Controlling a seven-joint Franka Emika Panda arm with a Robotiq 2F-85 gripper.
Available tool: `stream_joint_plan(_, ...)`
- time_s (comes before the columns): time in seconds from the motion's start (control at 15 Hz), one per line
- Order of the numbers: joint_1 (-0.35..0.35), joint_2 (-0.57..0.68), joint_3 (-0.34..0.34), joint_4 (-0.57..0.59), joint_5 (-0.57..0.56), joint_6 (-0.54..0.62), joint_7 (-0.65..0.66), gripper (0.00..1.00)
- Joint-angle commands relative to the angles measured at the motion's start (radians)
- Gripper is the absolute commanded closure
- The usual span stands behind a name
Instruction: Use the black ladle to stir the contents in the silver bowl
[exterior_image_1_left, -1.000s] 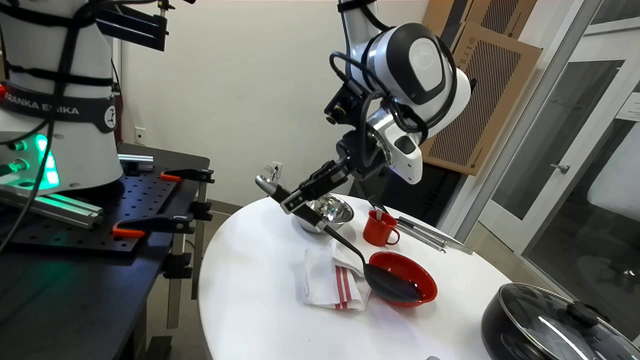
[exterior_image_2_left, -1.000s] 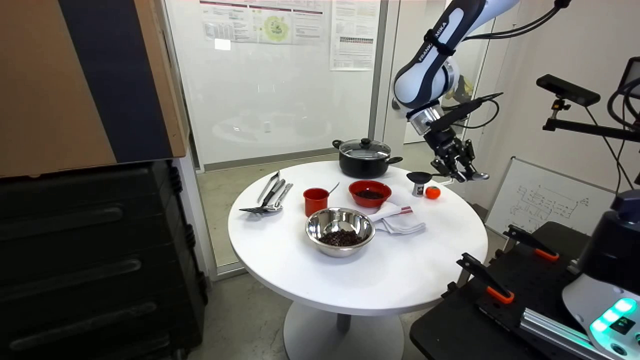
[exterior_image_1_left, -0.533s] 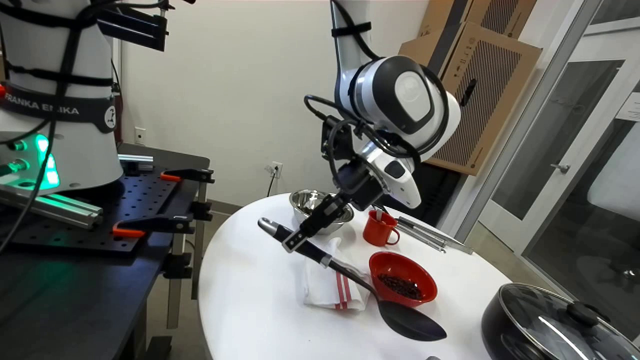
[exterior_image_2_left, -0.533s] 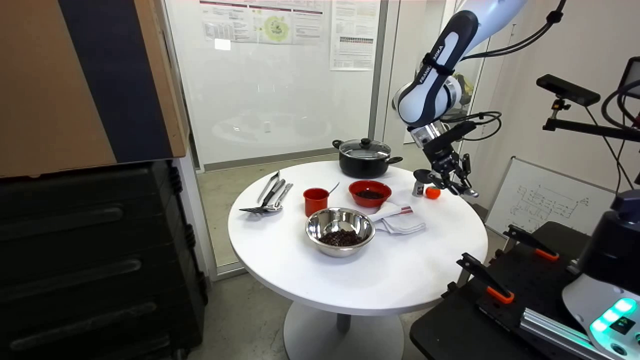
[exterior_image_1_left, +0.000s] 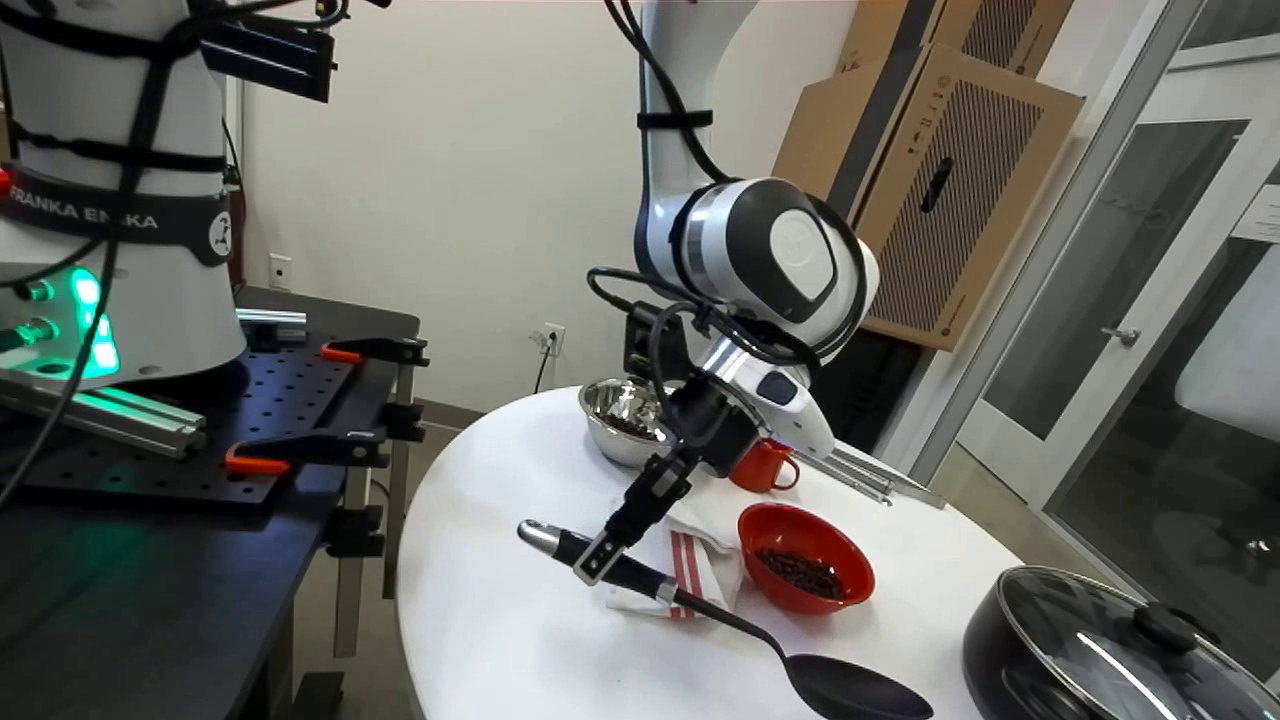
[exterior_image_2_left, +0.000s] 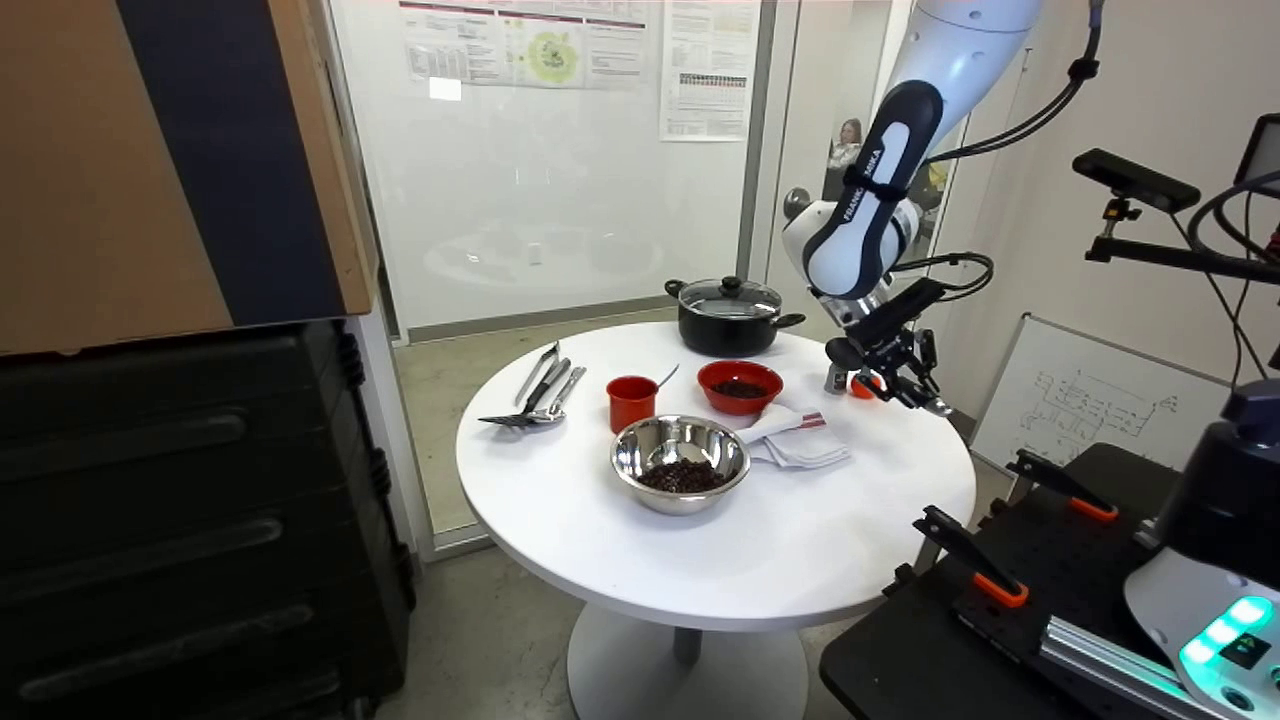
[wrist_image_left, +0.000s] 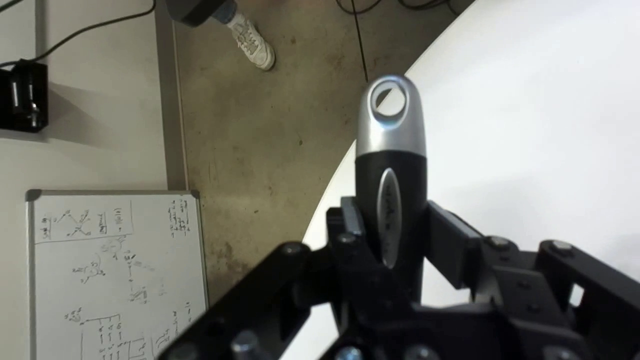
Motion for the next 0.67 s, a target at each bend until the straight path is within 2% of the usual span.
stream_joint_plan(0.0,0.064,0.014,-0.043,0.004,-0.078,0.055,0.065,0.92)
stream_joint_plan(0.27,0.105,0.023,-0.052,0.004,-0.160,0.084,0.114,0.92)
stream_joint_plan(0.4,0.099,0.038,-0.040,0.011,-0.168,0.087,0.124,0.92)
stream_joint_plan(0.6,0.049,0.052,-0.006,0.018,-0.089,0.083,0.062,0.92)
